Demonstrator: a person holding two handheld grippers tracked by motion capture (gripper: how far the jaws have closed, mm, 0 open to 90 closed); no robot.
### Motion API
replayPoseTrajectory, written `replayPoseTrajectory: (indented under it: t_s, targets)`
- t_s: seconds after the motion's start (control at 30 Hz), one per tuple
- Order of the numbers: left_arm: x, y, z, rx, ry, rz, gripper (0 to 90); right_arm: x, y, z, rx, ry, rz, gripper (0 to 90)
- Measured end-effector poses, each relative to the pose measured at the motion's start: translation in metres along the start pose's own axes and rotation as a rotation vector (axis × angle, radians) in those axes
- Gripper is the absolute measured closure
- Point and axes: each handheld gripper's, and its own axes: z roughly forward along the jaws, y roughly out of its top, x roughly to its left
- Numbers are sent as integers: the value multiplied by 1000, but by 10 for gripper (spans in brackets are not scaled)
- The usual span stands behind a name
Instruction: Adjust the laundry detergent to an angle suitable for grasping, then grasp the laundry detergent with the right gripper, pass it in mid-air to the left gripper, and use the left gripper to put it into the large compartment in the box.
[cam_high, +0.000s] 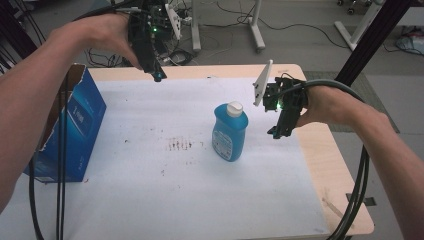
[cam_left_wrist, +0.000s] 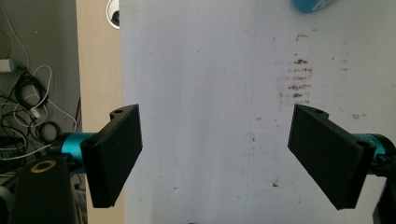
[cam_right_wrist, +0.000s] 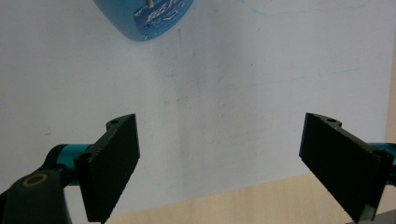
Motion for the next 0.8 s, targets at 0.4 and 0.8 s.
replayPoseTrajectory:
  t_s: [0.4, 0.8]
  targets:
    - [-5, 2, -2, -8, 4, 11, 177, 3, 0, -3, -5, -16, 8, 116]
    - [-7, 4, 0, -25, -2, 11, 177, 20, 1, -14, -33, -27, 69, 116]
